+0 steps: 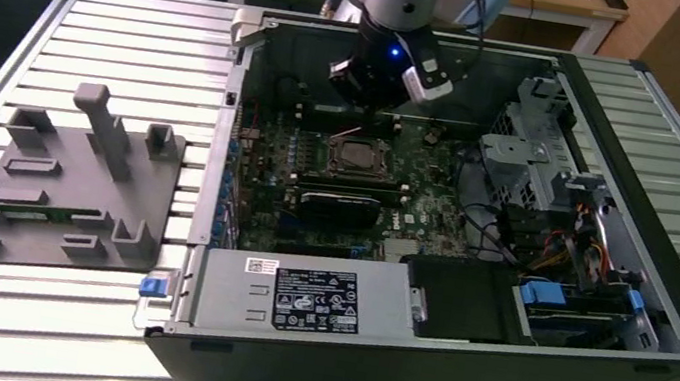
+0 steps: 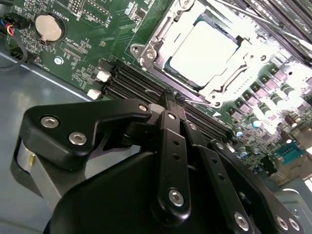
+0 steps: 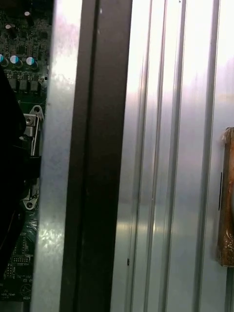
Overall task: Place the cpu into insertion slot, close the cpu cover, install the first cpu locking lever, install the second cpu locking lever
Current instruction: 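Install the first cpu locking lever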
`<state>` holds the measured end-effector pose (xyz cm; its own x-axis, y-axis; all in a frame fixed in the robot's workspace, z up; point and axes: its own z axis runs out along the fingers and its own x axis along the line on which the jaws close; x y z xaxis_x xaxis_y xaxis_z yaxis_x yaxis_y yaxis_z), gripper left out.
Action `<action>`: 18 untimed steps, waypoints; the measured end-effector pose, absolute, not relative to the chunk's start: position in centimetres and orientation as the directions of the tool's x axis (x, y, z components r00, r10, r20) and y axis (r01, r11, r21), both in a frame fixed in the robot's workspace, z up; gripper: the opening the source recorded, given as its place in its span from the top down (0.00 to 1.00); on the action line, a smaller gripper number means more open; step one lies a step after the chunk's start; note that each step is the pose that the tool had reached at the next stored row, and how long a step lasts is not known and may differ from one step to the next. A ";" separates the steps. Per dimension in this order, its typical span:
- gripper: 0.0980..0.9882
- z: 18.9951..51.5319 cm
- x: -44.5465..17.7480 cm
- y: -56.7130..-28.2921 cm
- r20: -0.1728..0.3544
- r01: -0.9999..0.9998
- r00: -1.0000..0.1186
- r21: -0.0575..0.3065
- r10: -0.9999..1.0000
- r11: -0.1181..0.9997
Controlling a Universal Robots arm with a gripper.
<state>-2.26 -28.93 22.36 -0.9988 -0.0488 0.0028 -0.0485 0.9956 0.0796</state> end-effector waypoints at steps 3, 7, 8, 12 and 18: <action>0.99 22.1 -2.0 -28.9 0.003 -0.049 -0.999 0.080 -0.049 0.996; 0.99 21.8 -1.9 -28.8 0.003 -0.048 -0.999 0.080 -0.049 0.996; 0.99 21.8 -1.9 -28.7 0.003 -0.048 -0.999 0.080 -0.049 0.996; 0.99 21.4 -1.7 -28.6 0.003 -0.049 -0.999 0.080 -0.049 0.996; 0.99 20.8 -1.4 -28.5 0.003 -0.048 -0.999 0.080 -0.049 0.996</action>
<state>-1.44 -28.55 20.85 -0.9988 -0.0488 0.0027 -0.0484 0.9956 0.0797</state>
